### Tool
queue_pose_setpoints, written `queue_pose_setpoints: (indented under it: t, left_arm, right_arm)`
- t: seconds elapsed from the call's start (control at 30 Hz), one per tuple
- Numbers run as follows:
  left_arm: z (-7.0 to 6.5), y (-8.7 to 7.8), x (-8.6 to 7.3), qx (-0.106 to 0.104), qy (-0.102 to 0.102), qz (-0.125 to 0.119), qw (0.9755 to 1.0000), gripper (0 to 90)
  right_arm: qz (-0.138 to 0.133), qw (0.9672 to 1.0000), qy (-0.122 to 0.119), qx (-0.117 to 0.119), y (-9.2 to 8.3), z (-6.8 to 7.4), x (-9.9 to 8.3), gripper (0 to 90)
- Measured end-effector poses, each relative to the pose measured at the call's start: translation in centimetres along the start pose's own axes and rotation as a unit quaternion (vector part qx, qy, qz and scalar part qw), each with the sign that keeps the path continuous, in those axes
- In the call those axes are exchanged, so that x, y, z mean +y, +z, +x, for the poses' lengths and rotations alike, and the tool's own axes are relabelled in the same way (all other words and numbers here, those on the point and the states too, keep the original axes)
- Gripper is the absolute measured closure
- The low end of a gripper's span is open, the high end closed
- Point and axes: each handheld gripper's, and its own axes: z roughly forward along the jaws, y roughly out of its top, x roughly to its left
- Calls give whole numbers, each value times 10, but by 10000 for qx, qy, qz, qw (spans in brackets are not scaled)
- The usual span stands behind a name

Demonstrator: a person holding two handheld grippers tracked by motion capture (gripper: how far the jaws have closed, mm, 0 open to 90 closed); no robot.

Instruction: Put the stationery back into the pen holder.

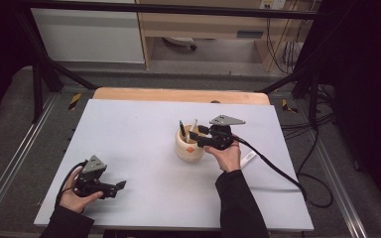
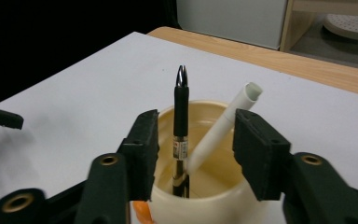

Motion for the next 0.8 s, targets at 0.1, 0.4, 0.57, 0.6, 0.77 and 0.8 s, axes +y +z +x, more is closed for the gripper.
queue_pose_setpoints:
  t: [0.1, 0.4, 0.57, 0.6, 0.77, 0.8]
  left_arm:
    - [0, 0, 0, -3, 7, 9, 10000, 31]
    - [0, 0, 0, -6, -34, 29, 10000, 27]
    - [0, 1, 0, -8, -50, 43, 10000, 25]
    - [0, 1, 0, -11, -51, 43, 10000, 25]
    - [0, 1, 0, -25, -23, 66, 10000, 22]
    - [0, 1, 0, -29, -25, 68, 10000, 21]
  right_arm:
    - [148, 9998, -112, -24, -15, -1, 6, 391]
    - [384, 9989, -210, -177, -51, -10, 4, 123]
    - [705, 9965, -373, -254, -61, -15, -8, 69]
    - [735, 9962, -371, -274, -63, -16, -10, 63]
    - [884, 9948, -365, -356, -70, -22, -22, 54]
    - [910, 9944, -391, -374, -72, -24, -25, 54]
